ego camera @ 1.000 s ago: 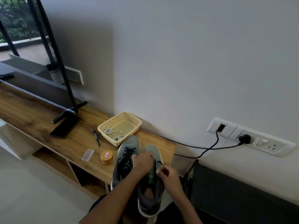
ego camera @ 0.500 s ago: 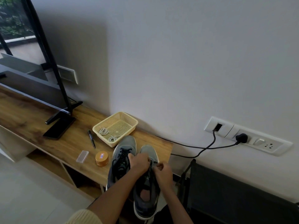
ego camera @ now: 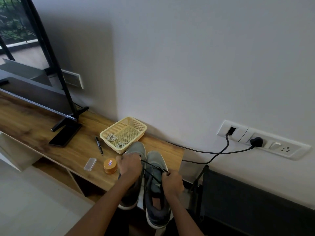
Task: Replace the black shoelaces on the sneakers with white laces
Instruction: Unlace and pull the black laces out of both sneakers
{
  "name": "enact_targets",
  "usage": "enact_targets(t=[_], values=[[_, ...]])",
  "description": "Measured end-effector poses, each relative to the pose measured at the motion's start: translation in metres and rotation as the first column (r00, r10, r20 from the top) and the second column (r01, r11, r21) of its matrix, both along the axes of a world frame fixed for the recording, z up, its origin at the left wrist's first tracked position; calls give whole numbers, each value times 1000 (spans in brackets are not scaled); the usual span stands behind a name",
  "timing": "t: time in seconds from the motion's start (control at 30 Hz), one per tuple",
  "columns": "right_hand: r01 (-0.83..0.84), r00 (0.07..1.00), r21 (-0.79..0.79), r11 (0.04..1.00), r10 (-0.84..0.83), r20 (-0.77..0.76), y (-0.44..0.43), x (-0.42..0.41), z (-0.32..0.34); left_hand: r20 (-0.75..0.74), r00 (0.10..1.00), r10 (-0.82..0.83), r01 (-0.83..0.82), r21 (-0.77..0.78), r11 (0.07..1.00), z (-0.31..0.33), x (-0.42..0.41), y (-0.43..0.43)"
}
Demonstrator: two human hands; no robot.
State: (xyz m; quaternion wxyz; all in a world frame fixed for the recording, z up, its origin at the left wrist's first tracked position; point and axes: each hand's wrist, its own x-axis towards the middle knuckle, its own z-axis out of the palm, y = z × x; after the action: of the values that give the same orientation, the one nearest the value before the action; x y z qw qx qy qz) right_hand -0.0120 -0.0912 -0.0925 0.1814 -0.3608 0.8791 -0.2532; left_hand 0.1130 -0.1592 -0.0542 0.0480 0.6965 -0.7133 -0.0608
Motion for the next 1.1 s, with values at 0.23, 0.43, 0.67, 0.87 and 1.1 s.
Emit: enact_targets(t=[0.23,0.43,0.67,0.87,1.1], values=[[-58,994,-47,997,62,87,0,-3,-5,23,989,-146,147,-47,988,-3,-26,13],[-61,994,-39,997,64,86,-2,-8,-10,157,955,-250,240,81,967,-21,-61,11],[31,999,-18,999,-30,35,-3,-2,-15,275,912,-306,306,43,951,-18,-56,3],[51,999,-25,998,-50,15,-1,2,-11,254,956,-147,172,-79,982,5,-17,-17],[72,995,-66,995,-67,73,0,5,-12,124,986,115,-108,-57,992,8,13,-16]])
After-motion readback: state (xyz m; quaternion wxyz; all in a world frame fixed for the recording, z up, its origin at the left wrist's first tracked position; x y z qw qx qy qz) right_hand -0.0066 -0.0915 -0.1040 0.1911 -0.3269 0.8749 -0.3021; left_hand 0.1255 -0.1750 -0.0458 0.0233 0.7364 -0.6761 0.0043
